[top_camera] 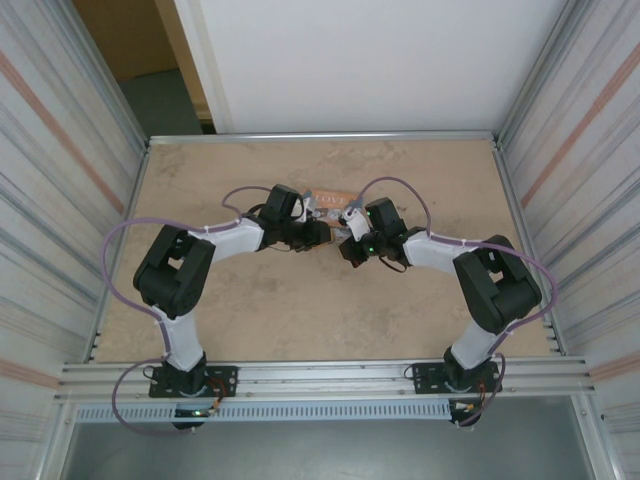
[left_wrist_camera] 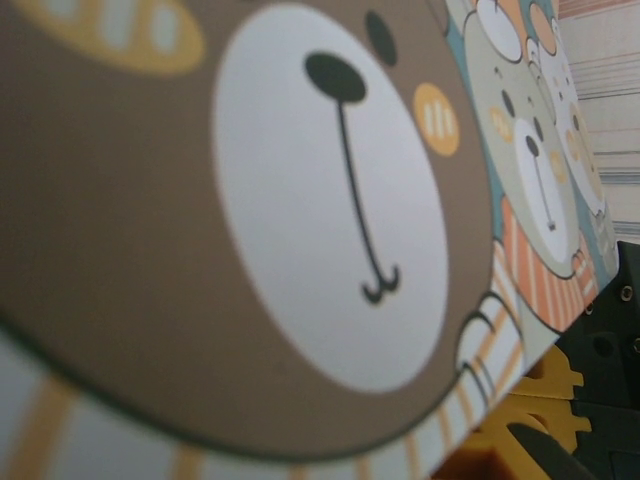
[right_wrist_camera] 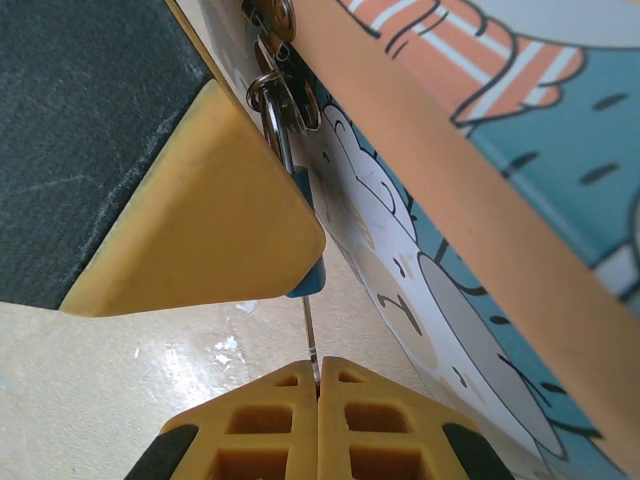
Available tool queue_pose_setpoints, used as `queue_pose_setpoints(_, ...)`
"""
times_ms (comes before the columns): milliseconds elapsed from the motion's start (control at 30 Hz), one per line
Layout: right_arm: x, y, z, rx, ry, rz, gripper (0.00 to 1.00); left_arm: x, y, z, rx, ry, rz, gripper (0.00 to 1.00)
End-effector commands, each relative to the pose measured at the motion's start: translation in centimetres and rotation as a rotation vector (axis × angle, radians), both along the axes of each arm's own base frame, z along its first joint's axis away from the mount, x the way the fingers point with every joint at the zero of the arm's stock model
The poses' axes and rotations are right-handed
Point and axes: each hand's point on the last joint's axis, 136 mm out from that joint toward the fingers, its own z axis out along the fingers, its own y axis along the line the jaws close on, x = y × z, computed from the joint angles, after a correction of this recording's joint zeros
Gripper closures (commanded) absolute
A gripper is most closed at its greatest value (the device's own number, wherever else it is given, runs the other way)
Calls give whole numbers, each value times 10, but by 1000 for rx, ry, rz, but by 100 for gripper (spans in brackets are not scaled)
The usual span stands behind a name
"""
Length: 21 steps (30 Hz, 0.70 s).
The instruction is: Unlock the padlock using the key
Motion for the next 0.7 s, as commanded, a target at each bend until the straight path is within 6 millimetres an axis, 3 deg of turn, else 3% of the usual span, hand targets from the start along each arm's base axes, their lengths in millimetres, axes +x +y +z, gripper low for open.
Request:
queue_pose_setpoints(0,10,7,11,43,-13,-6,100,-4,-7,27,-53,-36,-27,82)
queue_pose_setpoints(667,15,15,16,96,-12,-7,100,-5,-8,27,-57,-36,-30,82)
